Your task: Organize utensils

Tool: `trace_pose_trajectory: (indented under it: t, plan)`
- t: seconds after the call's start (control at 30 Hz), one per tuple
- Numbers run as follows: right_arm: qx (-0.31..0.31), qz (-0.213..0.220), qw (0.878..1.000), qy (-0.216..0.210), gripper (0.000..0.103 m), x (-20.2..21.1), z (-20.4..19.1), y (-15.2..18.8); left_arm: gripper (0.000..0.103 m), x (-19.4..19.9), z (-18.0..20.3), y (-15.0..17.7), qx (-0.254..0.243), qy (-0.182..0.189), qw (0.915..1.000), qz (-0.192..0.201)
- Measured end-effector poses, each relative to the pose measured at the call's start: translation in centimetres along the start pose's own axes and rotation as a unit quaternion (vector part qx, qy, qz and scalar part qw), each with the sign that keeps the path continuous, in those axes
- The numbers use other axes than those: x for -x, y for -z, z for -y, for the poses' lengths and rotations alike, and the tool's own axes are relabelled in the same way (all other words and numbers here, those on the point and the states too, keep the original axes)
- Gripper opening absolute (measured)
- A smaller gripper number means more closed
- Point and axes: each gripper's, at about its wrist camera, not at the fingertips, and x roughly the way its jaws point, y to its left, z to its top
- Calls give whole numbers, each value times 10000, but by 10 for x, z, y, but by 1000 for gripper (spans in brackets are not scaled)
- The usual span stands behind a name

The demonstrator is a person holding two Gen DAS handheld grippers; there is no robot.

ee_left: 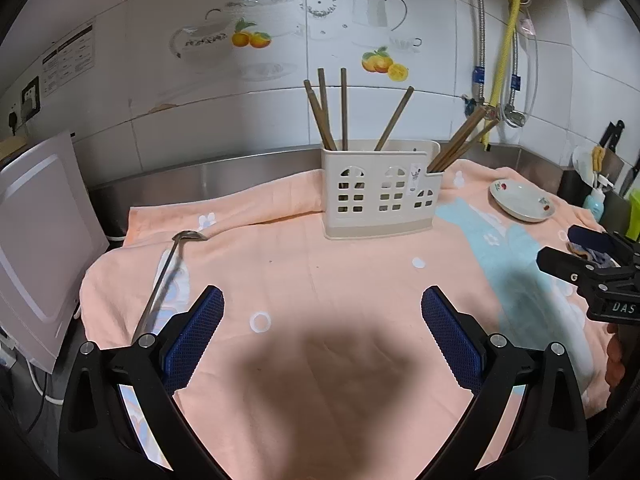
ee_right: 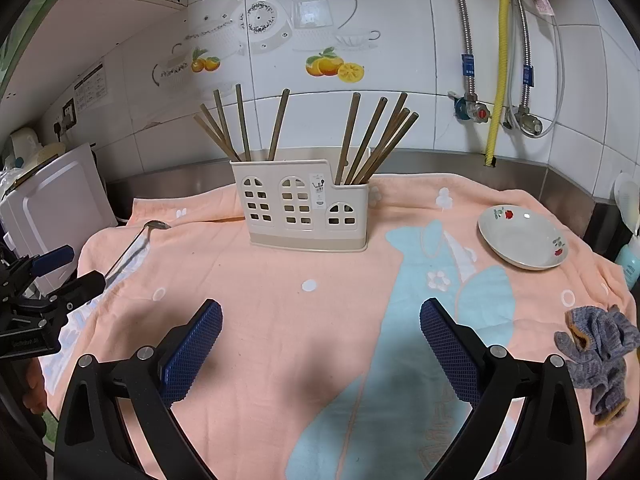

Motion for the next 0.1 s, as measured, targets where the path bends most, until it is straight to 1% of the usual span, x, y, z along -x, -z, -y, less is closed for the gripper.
trace_pose_trajectory:
  t: [0.1]
  plan:
    - [-1,-10,10000,3,96,-1,0,0,98,-1,0,0,8,11,10000,-26]
